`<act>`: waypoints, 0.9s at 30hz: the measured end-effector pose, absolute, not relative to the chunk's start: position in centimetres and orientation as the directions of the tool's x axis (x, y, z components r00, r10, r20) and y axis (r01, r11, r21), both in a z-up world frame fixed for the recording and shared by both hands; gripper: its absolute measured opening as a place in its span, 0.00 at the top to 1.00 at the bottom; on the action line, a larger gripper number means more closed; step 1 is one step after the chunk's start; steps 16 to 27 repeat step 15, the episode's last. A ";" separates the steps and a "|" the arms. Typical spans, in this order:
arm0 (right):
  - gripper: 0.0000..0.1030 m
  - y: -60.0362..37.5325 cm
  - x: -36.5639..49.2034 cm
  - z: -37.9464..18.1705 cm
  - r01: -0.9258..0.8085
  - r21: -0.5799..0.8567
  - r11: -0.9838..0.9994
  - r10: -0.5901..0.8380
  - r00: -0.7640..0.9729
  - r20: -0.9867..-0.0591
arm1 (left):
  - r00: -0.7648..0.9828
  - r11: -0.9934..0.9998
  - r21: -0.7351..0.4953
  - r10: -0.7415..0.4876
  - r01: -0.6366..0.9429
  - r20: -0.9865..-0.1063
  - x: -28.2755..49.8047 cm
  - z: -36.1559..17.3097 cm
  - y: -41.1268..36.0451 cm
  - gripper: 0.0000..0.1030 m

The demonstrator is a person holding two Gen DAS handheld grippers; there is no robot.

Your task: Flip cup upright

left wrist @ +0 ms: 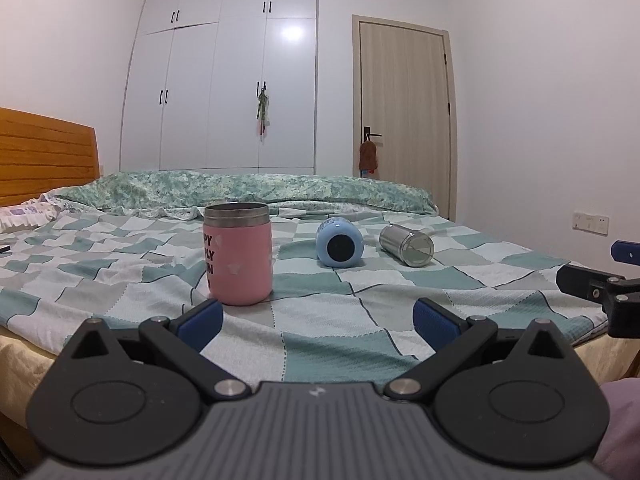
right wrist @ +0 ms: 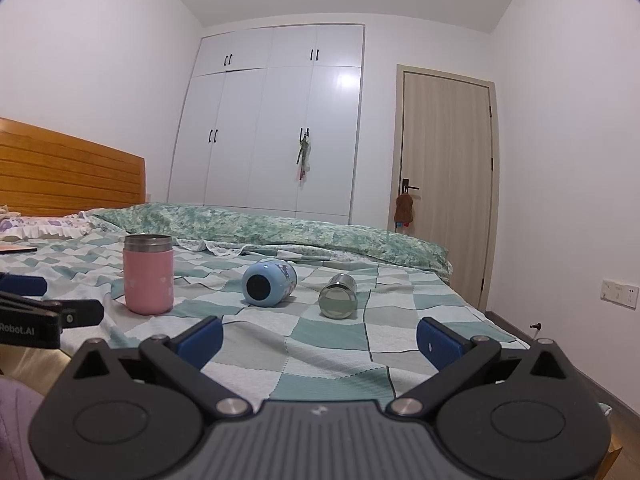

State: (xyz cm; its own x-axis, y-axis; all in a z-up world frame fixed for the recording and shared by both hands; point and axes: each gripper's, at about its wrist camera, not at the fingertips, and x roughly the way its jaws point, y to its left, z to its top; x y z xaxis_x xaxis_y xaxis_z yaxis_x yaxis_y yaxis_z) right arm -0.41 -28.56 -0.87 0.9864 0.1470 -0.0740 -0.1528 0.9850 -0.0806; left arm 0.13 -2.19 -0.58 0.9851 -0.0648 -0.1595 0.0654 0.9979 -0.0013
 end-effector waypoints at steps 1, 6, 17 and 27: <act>0.00 -28.6 -0.4 -0.9 -0.153 -0.081 0.985 0.147 0.986 -0.075 | 0.985 0.998 0.001 -0.060 0.061 -0.159 0.1 -0.6 -2.2 0.00; 0.00 -28.6 -0.4 -0.9 -0.153 -0.081 0.985 0.147 0.986 -0.075 | 0.986 0.998 0.009 -0.057 0.060 -0.153 0.1 -0.5 -2.3 0.00; 0.00 -28.5 -0.4 -0.9 -0.154 -0.082 0.985 0.148 0.986 -0.076 | 0.987 0.998 0.018 -0.052 0.055 -0.151 0.0 -0.6 -2.5 0.00; 0.00 -28.5 -0.4 -0.9 -0.154 -0.082 0.985 0.148 0.986 -0.076 | 0.987 0.998 0.018 -0.052 0.055 -0.151 0.0 -0.6 -2.5 0.00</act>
